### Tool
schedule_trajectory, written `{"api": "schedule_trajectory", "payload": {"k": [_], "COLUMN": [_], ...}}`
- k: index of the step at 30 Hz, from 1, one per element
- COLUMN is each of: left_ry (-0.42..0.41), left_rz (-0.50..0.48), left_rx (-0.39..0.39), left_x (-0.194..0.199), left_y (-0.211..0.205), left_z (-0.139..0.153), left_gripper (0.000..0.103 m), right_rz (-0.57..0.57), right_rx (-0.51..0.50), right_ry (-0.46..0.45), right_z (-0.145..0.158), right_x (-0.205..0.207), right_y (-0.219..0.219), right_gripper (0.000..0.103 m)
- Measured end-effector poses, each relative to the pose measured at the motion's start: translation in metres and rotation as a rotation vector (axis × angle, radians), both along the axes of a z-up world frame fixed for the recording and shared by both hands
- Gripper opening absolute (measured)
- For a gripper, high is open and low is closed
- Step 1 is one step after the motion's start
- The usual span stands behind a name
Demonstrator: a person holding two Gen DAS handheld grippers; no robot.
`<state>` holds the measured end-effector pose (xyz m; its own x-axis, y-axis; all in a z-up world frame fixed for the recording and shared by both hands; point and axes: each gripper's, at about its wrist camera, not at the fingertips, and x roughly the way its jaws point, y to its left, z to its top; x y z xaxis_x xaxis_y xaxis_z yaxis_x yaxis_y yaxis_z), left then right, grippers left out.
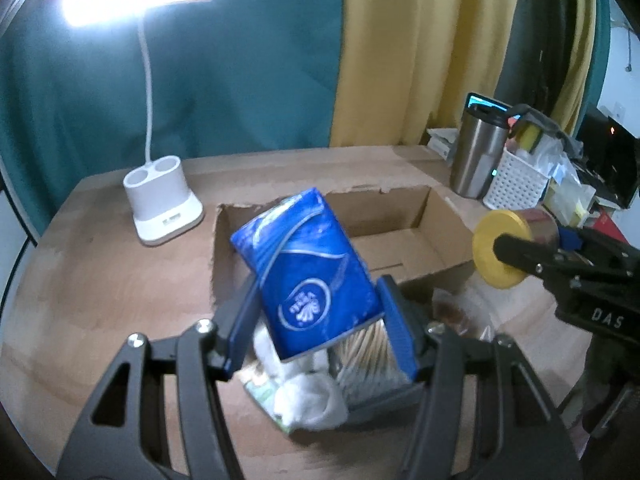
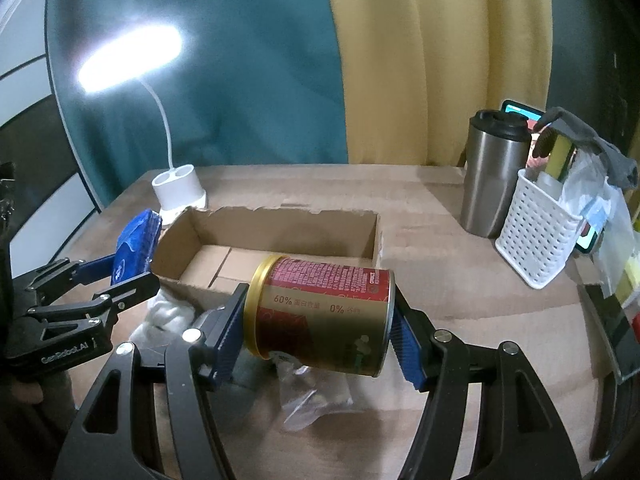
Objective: Organize objects
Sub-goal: 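Carry the can with the right gripper while the left gripper carries the tissue pack into the box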
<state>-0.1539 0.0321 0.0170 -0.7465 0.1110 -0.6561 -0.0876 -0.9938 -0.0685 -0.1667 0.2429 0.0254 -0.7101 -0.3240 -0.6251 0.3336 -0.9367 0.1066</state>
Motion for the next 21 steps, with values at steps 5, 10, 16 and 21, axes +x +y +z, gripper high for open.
{"api": "schedule_trajectory", "payload": {"k": [5,10,16,21], "left_ry": [0.010,0.014,0.005,0.008], "left_rz": [-0.015,-0.029,-0.042,-0.047], "left_rx": [-0.002,-0.003,-0.005,-0.013], "left_x": [-0.012,-0.023,-0.034,-0.041], "left_y": [0.007,0.013,0.019,0.022], "left_z": [0.003,0.004,0.000,-0.001], "left_gripper": [0.059,0.059,0.059,0.059], "right_rz": [0.004,0.007,0.011,0.002], "right_rx": [0.003,0.004,0.006,-0.001], "right_ry": [0.004,0.010,0.005,-0.004], "right_z": [0.001,0.002,0.000,-0.002], "right_x": [-0.012,-0.023,-0.032,-0.042], "right_y": [0.000,0.000,0.000,0.003], "right_gripper": [0.068,0.068,0.068,0.068]}}
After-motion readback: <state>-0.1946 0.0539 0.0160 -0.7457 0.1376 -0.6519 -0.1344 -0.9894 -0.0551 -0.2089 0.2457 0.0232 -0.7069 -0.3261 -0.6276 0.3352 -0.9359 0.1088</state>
